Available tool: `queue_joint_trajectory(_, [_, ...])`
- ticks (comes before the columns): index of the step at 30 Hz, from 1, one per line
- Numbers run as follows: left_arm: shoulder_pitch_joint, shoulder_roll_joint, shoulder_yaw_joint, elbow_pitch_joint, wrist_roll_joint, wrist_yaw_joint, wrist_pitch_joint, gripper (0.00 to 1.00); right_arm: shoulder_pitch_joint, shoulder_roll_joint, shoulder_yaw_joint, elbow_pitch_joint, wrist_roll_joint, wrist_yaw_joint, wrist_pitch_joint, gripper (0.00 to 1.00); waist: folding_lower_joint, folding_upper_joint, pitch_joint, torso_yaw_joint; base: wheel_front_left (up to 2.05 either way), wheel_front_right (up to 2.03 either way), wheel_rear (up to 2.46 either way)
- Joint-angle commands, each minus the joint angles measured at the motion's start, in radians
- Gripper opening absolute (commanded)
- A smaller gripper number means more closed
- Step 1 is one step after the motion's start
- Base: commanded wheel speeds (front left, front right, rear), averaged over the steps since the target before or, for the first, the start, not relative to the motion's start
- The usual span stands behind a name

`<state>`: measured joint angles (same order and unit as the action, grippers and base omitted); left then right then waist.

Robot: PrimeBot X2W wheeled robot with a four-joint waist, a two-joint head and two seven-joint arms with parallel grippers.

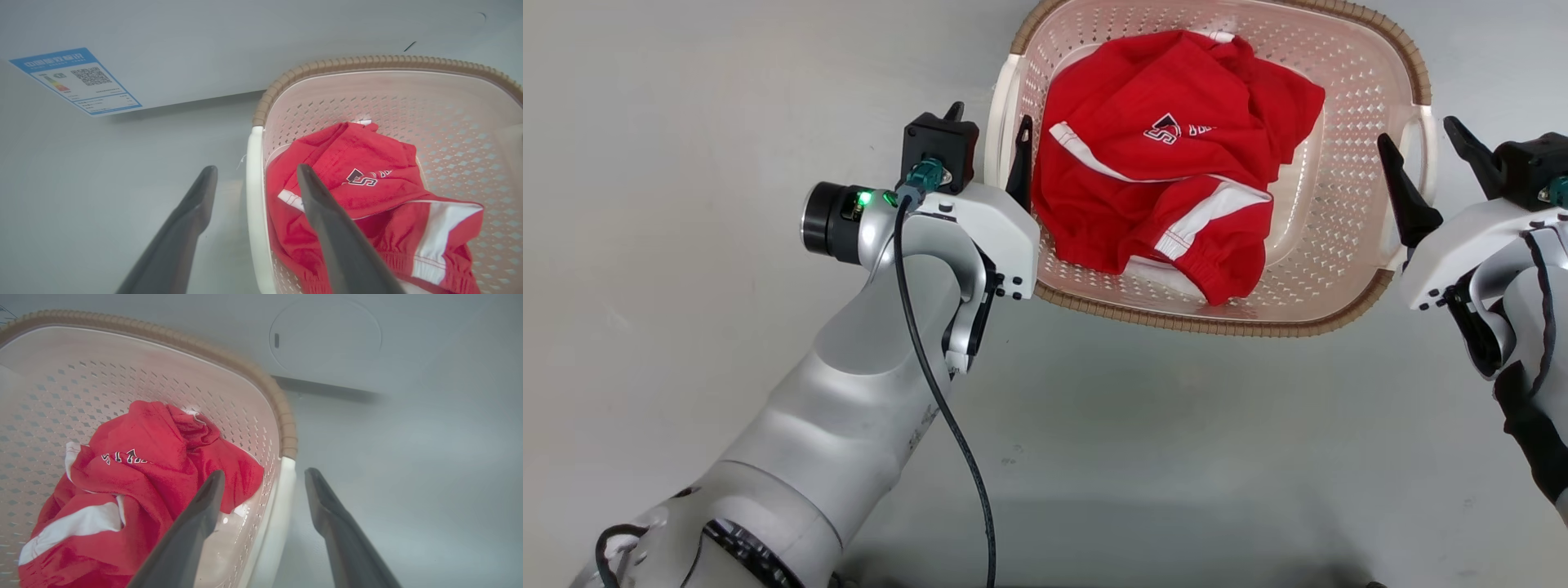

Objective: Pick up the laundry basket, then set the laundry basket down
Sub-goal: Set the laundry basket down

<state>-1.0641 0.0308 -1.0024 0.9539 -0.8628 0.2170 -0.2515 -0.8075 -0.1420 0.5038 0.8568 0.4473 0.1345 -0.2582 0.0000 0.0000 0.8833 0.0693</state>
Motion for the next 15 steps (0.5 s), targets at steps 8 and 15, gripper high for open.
queue_joint_trajectory(8, [0.161,0.019,0.130,-0.076,0.074,0.004,-0.010,1.00,0.127,-0.006,-0.078,-0.097,-0.050,-0.004,-0.004,1.00,0.0000,0.0000,-0.179,0.015,0.00,0.00,0.00])
queue_joint_trajectory(15, [0.293,0.019,0.256,-0.160,0.179,-0.028,-0.010,1.00,0.245,-0.022,-0.147,-0.238,-0.102,-0.004,-0.004,1.00,0.0000,0.0000,-0.366,0.031,0.00,0.00,0.00])
